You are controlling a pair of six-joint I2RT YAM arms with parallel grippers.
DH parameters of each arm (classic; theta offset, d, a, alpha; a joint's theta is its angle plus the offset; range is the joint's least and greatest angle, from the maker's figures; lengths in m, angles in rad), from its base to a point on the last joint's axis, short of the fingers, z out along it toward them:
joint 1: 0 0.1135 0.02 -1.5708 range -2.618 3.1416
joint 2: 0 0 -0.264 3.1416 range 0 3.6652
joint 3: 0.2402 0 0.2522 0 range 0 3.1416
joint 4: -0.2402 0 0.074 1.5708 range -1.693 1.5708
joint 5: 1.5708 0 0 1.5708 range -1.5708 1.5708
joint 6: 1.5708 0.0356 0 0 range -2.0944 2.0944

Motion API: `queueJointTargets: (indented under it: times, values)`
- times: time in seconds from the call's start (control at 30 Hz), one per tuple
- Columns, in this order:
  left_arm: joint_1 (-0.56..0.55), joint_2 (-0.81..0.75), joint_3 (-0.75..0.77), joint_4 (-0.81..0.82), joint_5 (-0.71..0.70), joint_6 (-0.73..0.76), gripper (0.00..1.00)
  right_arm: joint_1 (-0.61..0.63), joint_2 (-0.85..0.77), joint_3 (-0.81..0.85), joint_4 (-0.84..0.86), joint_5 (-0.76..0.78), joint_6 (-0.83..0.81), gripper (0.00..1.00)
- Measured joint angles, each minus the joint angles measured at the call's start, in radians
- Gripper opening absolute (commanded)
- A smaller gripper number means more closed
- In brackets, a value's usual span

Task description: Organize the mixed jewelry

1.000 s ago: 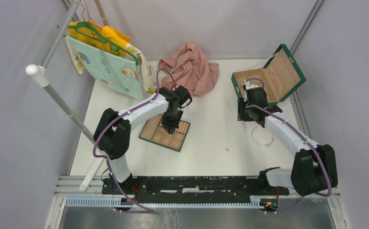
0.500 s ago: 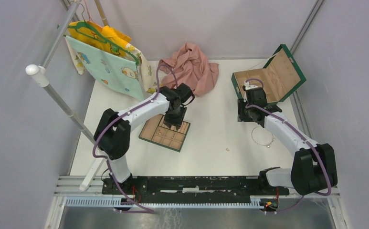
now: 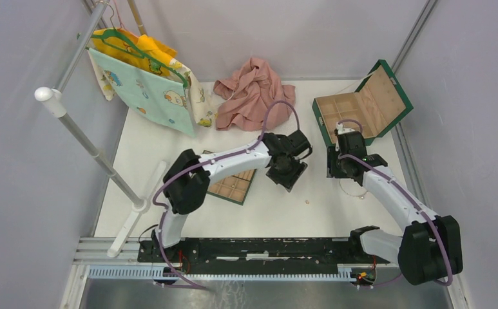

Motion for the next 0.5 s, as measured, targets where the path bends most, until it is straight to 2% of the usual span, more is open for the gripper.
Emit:
queueJointTargets:
  times: [0.27,0.5]
  values:
    - [-0.133,0.143,0.104,0.035,0.016,0.049,0.74,-0.147,-0.037,-0.019,-0.026,-0.038,0.042,0.5]
    - [-0.224,0.221,0.173,0.071,-0.076,0.056,0.69,-0.267,-0.07,-0.018,-0.056,-0.048,0.044,0.5]
